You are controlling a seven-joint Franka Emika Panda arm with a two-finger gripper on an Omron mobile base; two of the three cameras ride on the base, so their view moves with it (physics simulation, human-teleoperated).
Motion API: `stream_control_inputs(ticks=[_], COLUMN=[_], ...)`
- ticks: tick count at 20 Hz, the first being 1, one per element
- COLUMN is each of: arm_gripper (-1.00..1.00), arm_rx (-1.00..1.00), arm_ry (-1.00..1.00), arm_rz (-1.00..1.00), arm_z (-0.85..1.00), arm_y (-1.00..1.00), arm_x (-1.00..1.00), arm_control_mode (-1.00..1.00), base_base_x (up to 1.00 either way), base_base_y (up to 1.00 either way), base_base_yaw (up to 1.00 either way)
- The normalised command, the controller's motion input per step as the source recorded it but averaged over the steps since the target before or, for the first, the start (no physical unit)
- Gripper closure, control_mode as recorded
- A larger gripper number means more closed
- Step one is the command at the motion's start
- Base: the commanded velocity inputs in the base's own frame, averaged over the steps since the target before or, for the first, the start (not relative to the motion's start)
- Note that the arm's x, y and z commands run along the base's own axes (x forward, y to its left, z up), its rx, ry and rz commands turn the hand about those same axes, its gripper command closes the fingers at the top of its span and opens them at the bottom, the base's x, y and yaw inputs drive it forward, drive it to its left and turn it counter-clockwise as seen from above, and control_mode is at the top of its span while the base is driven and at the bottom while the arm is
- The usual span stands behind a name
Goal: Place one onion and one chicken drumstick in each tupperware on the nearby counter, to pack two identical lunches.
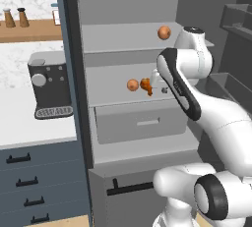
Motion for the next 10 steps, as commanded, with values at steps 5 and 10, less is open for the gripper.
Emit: stream_control_inputs(ticks=[5, 10], arm_gripper=[-1.00, -1.00], arm_rx=[0.00, 0.00], arm_ry=[-0.16, -0.33], arm_rz=[0.00, -0.01], arm_z=[-0.58, -0.66], arm_y=[-0.02, -0.02], arm_x=[0.01, 0.01], arm_control_mode=[-1.00, -1.00], base_base_x=[0.00, 0.00], base_base_y=[0.00, 0.00], base_base_yaw=[0.00, 0.00])
